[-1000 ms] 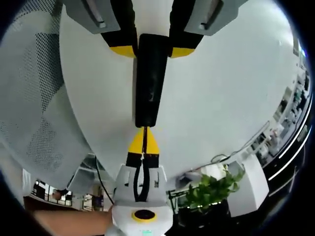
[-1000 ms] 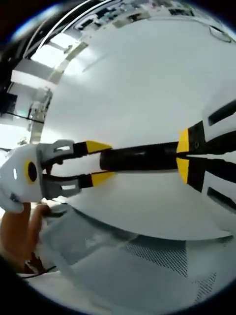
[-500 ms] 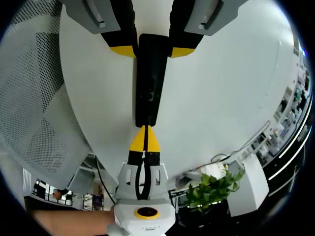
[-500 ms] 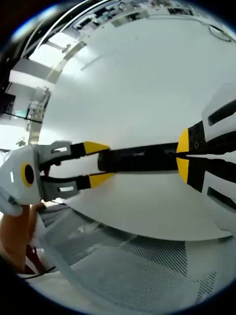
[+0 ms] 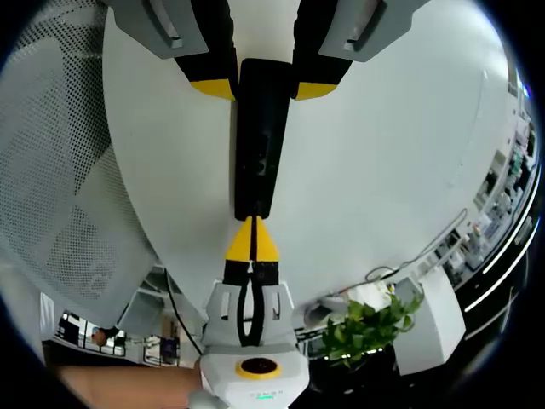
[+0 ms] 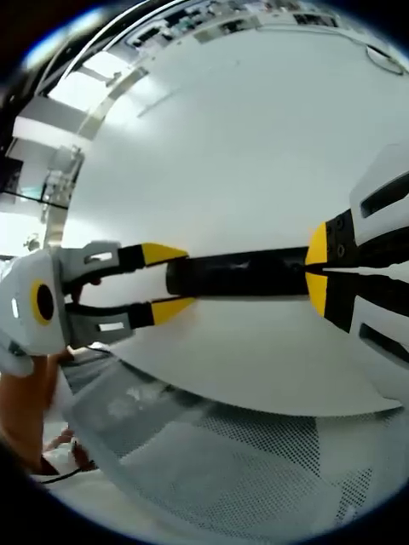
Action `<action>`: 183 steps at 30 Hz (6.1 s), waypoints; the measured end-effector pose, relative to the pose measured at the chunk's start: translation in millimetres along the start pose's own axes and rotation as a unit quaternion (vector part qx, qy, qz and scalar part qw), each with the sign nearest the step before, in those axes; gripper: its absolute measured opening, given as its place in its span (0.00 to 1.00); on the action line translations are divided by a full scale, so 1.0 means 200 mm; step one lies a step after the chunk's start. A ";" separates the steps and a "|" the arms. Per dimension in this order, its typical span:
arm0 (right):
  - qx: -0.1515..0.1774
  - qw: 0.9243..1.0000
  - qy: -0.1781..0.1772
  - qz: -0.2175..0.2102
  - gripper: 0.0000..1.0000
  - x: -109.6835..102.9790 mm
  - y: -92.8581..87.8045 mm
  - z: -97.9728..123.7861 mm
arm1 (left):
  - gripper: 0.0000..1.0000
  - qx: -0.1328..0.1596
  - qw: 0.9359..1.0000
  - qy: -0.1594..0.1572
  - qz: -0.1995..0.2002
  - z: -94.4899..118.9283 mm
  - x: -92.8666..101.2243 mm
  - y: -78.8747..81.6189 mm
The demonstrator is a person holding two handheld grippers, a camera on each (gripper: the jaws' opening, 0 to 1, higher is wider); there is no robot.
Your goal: Press the specified remote control buttons in sequence, fully releasing each button before pressing the next.
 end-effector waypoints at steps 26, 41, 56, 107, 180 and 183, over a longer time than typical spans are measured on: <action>0.000 1.000 0.000 0.006 0.00 0.00 0.02 0.02 | 0.24 0.002 1.000 -0.001 -0.001 0.00 0.00 0.00; 0.004 1.000 -0.001 0.003 0.00 0.01 0.03 0.03 | 0.24 0.003 1.000 -0.001 -0.001 0.00 0.00 0.00; 0.005 1.000 0.004 0.009 0.00 0.01 0.06 0.02 | 0.24 0.004 1.000 -0.001 -0.001 0.00 0.00 -0.01; -0.106 0.990 0.067 0.068 0.00 0.01 0.07 -0.02 | 0.24 0.010 1.000 -0.005 -0.001 0.00 0.00 -0.01; -0.096 0.991 0.065 0.063 0.00 0.03 0.11 0.00 | 0.24 0.013 1.000 -0.006 0.002 -0.01 -0.01 0.00; -0.097 0.991 0.065 0.064 0.00 0.03 0.11 0.00 | 0.24 0.013 1.000 -0.006 0.002 -0.01 -0.01 0.00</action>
Point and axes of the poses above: the point that each gripper's makers call its tool centre point, and the gripper's own axes: z roughly backward along the fingers, x roughly to its right, y roughly out of its top, the point moved 3 cm from there along z, roughly backward along the fingers, and after that the axes turned 4 degrees about x, right-handed, at the moved point
